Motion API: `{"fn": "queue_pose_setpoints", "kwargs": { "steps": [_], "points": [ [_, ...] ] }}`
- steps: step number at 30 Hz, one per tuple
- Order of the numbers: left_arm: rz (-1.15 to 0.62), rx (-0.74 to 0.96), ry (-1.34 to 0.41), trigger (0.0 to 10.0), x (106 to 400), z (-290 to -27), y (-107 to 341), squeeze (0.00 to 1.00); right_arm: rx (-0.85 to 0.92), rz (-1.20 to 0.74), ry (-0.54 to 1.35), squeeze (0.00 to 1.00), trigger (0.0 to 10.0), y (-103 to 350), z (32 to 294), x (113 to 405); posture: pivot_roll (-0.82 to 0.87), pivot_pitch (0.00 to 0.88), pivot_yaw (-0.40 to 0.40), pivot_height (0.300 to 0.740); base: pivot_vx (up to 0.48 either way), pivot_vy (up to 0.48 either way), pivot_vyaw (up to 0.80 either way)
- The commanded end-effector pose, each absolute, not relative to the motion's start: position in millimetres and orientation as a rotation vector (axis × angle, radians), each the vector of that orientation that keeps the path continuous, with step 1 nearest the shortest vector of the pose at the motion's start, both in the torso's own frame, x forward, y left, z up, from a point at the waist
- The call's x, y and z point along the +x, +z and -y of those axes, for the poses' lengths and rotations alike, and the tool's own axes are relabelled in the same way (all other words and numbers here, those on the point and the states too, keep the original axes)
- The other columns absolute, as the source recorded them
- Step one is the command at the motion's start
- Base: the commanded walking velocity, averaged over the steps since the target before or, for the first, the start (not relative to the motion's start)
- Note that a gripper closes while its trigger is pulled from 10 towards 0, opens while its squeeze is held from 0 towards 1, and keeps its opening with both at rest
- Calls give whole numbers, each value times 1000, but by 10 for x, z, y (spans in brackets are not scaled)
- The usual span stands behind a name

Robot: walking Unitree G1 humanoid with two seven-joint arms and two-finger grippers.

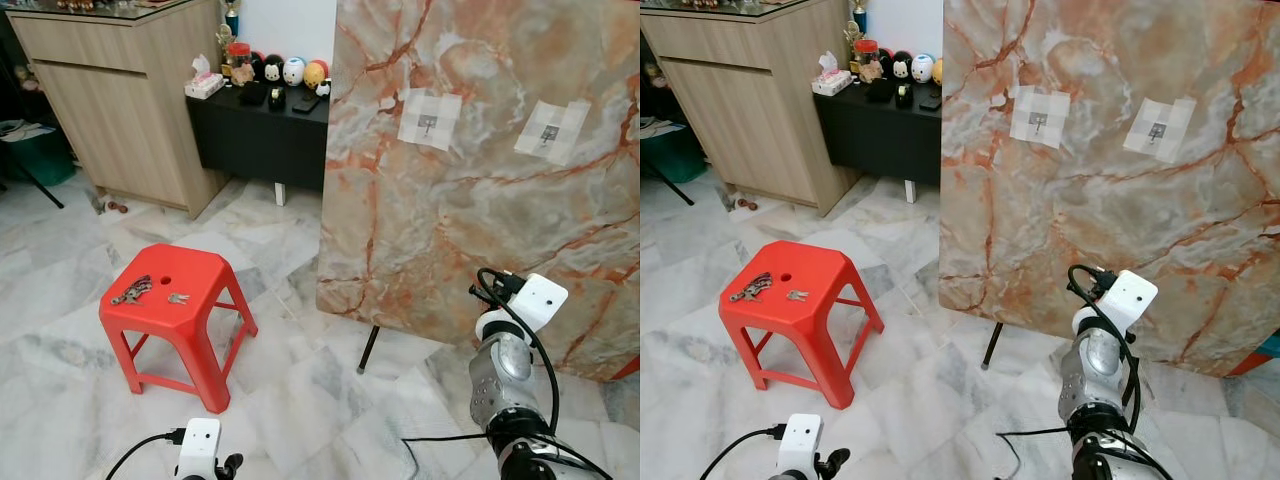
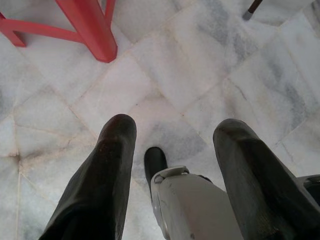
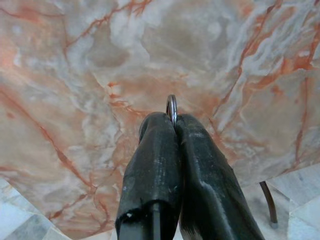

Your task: Hang keys on a hook

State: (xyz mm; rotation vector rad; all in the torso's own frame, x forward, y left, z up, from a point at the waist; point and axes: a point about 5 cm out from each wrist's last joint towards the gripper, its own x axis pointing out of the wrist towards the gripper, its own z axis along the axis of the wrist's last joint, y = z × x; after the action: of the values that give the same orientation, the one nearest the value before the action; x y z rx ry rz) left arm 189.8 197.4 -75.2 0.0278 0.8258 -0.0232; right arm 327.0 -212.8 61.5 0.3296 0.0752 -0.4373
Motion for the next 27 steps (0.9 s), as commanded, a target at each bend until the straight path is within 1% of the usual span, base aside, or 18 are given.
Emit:
{"fn": "queue_pose_setpoints", "kwargs": {
  "steps": [1,5,13,27],
  "points": [
    [-837,13,-16,10000,1879,-1974,-765,0,337,-40,-444,0,10000,708,2145,3323,68,0,-77,740,315,0,0],
    [-836,12,-16,10000,1886,-1971,-762,0,350,-39,-446,0,10000,711,2149,3327,72,0,-80,740,317,0,0],
    [-835,8,-16,10000,1890,-1958,-763,0,359,-45,-446,0,10000,705,2144,3331,70,0,-81,740,322,0,-641],
    [-833,13,-18,10000,1892,-1968,-760,0,352,-34,-442,0,10000,723,2119,3346,80,0,-79,740,321,0,0]
  ]
}}
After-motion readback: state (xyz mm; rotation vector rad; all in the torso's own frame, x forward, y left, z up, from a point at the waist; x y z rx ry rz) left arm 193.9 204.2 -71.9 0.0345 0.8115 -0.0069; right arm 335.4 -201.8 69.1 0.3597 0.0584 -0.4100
